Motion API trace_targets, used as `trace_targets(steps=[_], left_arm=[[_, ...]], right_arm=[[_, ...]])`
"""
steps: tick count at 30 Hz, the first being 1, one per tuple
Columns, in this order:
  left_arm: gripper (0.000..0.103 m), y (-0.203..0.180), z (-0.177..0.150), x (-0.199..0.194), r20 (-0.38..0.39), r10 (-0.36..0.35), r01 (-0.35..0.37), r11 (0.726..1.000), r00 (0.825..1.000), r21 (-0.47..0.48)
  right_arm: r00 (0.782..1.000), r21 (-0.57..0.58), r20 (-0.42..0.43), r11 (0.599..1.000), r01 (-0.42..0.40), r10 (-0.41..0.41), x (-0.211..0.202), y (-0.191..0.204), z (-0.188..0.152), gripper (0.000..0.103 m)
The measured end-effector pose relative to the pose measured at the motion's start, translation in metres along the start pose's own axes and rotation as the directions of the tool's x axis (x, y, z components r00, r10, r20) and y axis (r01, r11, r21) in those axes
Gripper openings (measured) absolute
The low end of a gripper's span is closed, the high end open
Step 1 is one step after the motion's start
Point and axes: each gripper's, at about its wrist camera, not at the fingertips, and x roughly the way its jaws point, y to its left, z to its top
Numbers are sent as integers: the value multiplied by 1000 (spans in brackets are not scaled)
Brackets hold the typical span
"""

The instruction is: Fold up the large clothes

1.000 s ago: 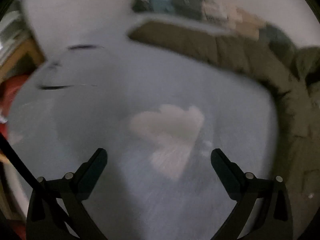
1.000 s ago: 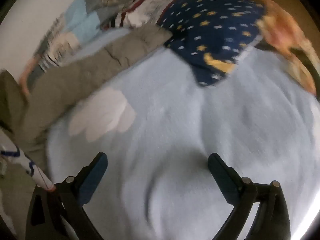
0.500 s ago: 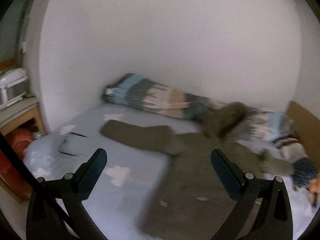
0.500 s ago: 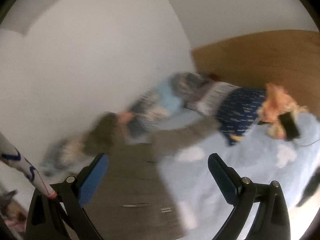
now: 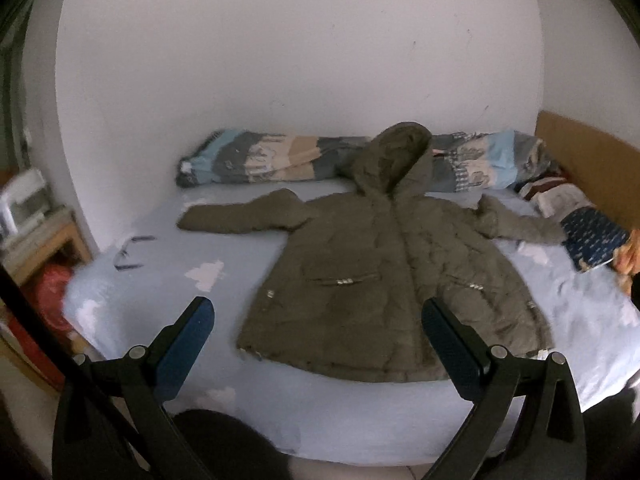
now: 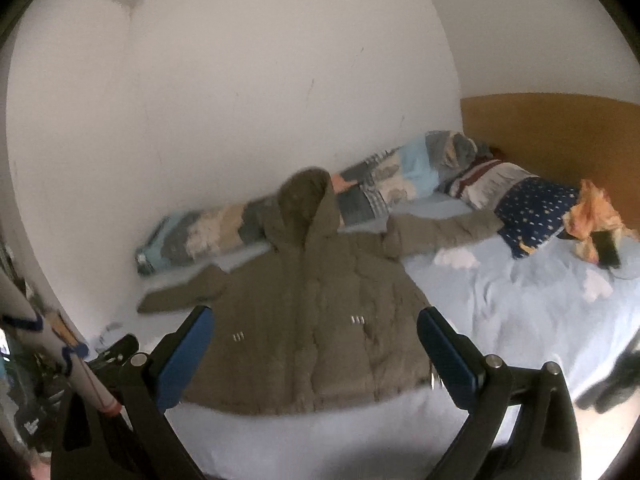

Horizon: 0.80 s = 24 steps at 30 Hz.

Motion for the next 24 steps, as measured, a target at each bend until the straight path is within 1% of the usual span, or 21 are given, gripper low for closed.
trace_targets(steps=[2,3,5,10,14,19,24], left_arm=[[103,0,3,2,0,40,-40,999,999,12],[103,4,4,3,-2,45,-45,999,999,11],[103,14,4,3,-7,45,-45,999,999,22],[103,29,1,8,-45,53,-52,998,998,30],[103,48,-2,11,-73,53,-52,998,996,23],[103,57,-5,14,-85,50,-49,999,995,11],[103,59,-4,17,-94,47,-46,999,994,14]], right_arm=[[1000,-42,21,999,14,-13,-5,11,-11,103],[999,-65,25,998,24,-23,-7,13,-15,103],[999,-95,4,995,34,-33,-5,24,-16,103],[1000,-89,-8,996,19,-20,-4,34,-18,103],[1000,-113,-25,994,7,-10,-3,37,-21,103],[999,-130,-46,992,-1,-5,-1,41,-26,103],[998,-145,-57,989,5,-13,5,47,-31,103]])
